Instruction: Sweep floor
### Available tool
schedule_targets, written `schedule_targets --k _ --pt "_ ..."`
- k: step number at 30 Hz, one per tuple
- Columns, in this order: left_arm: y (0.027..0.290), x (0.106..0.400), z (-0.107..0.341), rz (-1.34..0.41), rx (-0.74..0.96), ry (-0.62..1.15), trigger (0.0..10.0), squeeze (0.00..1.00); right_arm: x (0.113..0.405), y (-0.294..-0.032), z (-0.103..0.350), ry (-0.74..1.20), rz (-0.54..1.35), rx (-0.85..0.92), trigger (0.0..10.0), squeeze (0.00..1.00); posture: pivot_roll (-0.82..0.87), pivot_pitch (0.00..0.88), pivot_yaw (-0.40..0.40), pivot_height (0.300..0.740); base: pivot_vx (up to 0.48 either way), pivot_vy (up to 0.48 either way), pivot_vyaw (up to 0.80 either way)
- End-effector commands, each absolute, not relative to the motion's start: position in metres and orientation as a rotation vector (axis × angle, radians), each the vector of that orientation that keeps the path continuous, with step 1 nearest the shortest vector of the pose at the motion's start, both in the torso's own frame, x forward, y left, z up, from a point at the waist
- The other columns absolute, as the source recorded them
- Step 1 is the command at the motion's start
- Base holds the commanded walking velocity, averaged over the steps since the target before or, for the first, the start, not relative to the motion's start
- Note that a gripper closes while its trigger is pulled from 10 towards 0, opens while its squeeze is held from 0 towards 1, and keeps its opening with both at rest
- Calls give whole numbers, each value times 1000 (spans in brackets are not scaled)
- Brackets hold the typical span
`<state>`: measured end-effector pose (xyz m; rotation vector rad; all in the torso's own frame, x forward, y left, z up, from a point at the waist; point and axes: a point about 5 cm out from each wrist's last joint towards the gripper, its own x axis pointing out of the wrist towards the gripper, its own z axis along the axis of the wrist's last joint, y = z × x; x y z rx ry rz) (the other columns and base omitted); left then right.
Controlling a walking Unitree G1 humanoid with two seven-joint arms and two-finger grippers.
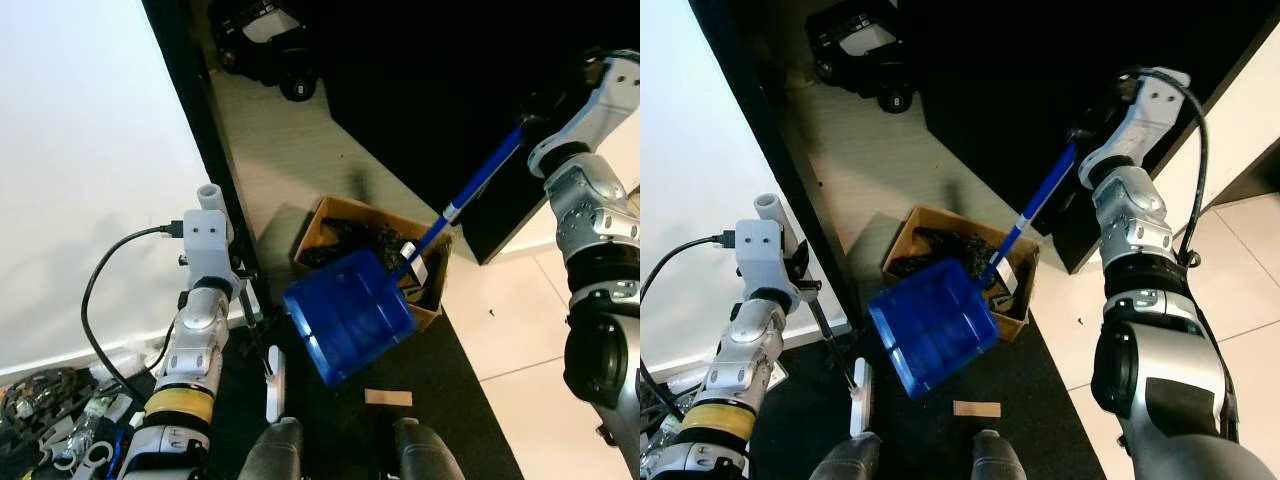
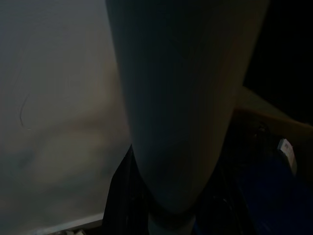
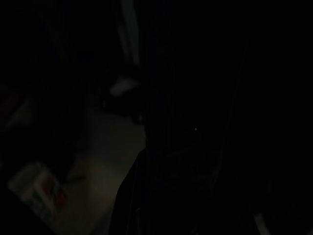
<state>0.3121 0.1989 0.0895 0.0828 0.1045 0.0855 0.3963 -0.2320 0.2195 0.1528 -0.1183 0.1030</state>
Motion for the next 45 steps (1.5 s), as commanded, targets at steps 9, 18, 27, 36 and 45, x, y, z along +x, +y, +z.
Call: schedule_targets --k 9,18,27,36,45 --pt "209 307 79 88 155 160 10000 0 381 -224 169 58 118 120 10000 0 -1 115 -20 740 0 0 0" --pt "201 306 75 92 125 144 10000 0 365 -225 163 -127 18 119 10000 0 -11 75 -31 740 0 0 0" --pt "194 308 68 89 115 161 10000 0 355 -213 154 -129 62 110 10000 0 -17 44 -35 740 0 0 0" --pt "196 295 44 88 126 230 10000 0 343 -216 132 -52 73 -5 10000 0 -17 26 -30 740 0 0 0" --pt "196 293 41 72 135 240 10000 0 330 -234 109 77 37 -80 10000 0 -20 42 -22 740 0 0 0"
